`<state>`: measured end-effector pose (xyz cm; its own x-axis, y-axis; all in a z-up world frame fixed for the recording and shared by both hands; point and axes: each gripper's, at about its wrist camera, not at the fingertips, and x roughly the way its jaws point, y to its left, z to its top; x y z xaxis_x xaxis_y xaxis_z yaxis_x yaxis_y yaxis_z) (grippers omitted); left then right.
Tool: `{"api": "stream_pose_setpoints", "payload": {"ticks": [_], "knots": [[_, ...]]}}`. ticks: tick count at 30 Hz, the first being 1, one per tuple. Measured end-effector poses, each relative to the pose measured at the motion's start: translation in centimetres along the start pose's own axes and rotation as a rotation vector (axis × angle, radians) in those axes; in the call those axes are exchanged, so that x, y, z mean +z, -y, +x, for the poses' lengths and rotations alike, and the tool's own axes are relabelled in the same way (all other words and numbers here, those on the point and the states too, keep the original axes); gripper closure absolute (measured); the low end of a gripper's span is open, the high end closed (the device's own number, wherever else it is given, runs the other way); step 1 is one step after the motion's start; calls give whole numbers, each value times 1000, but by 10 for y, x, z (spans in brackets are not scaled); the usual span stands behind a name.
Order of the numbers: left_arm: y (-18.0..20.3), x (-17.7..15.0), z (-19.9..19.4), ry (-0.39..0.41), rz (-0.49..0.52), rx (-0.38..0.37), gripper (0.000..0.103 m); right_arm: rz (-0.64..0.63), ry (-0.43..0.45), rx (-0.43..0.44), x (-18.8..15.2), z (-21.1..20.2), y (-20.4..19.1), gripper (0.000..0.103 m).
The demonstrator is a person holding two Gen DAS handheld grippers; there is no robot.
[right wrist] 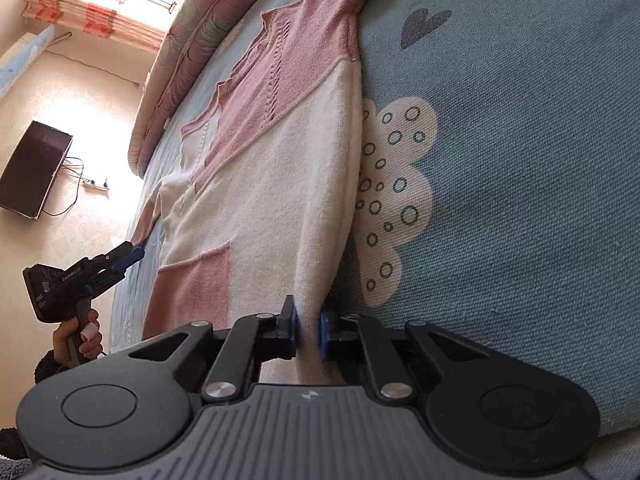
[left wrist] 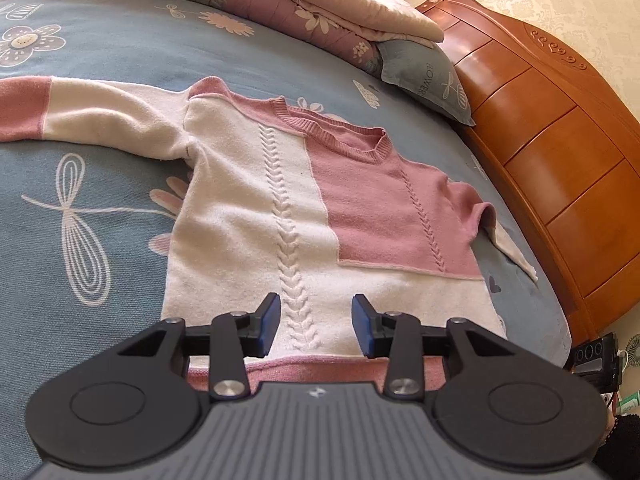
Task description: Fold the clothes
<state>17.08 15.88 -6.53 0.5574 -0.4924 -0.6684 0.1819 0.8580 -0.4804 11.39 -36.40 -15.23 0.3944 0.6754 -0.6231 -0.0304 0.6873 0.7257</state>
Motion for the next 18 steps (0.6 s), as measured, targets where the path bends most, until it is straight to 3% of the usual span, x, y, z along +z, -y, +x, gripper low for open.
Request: {"api": "stream_pose_setpoints", "payload": {"ticks": [12, 15, 18], "knots": [[-5, -16, -9, -38, -1, 37, 64, -155, 13, -248, 13, -31, -14, 92], [4, -17, -12, -50, 24, 40, 64, -301, 37, -301, 7, -36, -39, 86], [31, -25, -12, -86, 139, 33, 58, -370, 46, -257, 3, -30, -62, 75]]}}
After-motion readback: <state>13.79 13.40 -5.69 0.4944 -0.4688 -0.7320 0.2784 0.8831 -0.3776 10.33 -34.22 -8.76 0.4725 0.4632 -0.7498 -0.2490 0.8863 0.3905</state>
